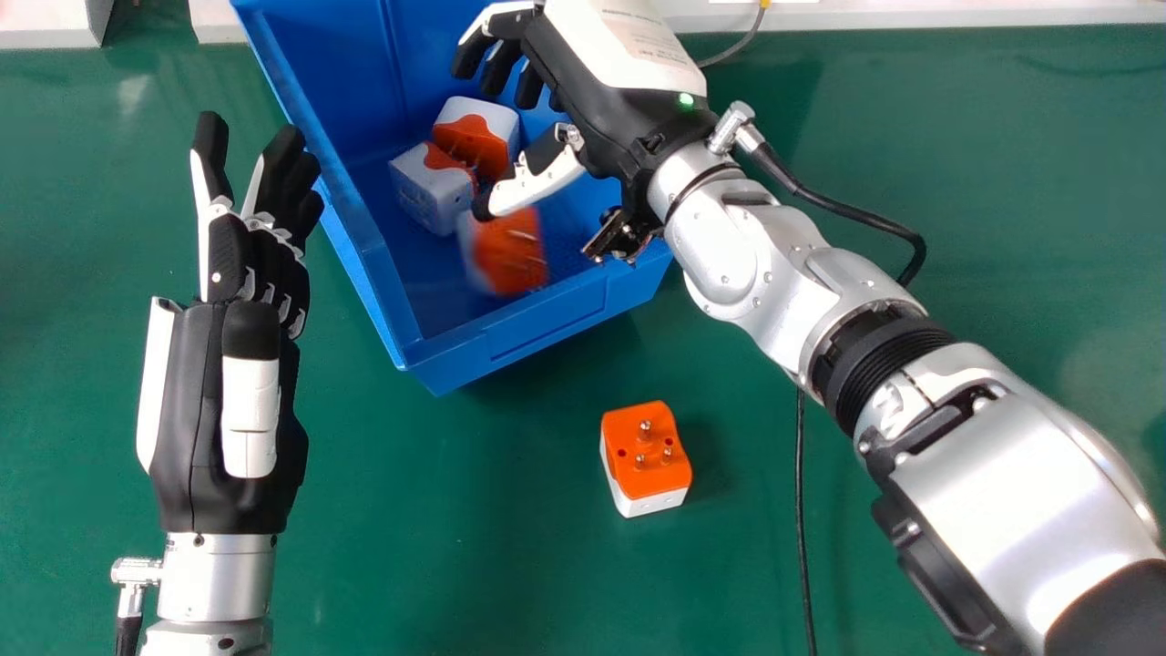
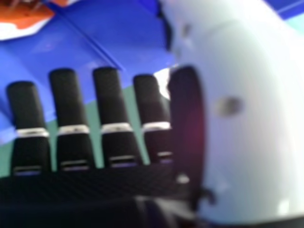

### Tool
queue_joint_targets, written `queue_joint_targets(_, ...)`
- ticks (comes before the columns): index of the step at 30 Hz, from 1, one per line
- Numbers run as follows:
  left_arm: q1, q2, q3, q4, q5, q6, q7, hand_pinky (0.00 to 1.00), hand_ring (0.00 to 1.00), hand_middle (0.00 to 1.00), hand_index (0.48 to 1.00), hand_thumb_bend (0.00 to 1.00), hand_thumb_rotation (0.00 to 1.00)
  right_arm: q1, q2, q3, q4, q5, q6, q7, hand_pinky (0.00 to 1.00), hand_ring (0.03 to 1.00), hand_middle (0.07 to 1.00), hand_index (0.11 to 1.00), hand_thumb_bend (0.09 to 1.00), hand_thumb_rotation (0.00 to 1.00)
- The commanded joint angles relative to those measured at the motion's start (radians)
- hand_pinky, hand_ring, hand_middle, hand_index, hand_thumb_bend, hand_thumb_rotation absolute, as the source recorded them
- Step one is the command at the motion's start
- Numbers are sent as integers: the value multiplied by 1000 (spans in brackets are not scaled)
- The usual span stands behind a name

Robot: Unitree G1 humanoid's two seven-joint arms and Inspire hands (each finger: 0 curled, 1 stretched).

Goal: Pick all objects and put in blue box

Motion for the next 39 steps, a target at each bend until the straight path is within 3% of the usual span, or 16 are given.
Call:
queue_joint_targets(1, -9, 4, 1, -8, 11, -23, -3, 977, 968, 970, 954, 873, 927, -26, -17, 12, -4, -6, 6, 8, 718, 822, 854, 834, 963, 281)
queue_joint_targets(4, -10, 5, 2, -6, 5, -23, -5, 977, 968, 970, 954, 873, 927, -24, -24, 26, -8, -9, -7, 20, 756, 866, 896, 872, 977, 313)
queue_joint_targets(7, -11, 4, 1, -4, 6, -24, -5, 975, 967, 969, 953, 872, 926, -24, -31, 34, -13, -8, -22, 15, 814, 933, 966, 949, 994, 356)
queue_joint_targets(11, -8, 3, 0, -8, 7, -22, -4, 975, 967, 969, 953, 872, 926, 5, -60, 40, -43, -18, -90, -45, 832, 958, 989, 976, 999, 380)
queue_joint_targets(19, -8, 4, 3, -4, 14, -24, 2, 974, 967, 969, 953, 871, 925, 106, -130, 9, -116, 9, -261, -144, 824, 952, 983, 972, 1000, 427)
queue_joint_targets(25, -10, 3, 5, 3, 19, -31, 9, 974, 968, 969, 954, 871, 925, 201, -197, -39, -221, 42, -402, -185, 774, 878, 927, 927, 1000, 452)
queue_joint_targets(30, -10, -1, 4, 5, 36, -33, 23, 974, 968, 968, 955, 870, 925, 306, -255, -101, -336, 115, -511, -129, 729, 836, 893, 901, 995, 460)
queue_joint_targets(39, -8, 0, 8, 5, 36, -37, 27, 974, 966, 968, 957, 871, 925, 512, -340, -219, -525, 333, -670, 57, 662, 787, 836, 859, 965, 473)
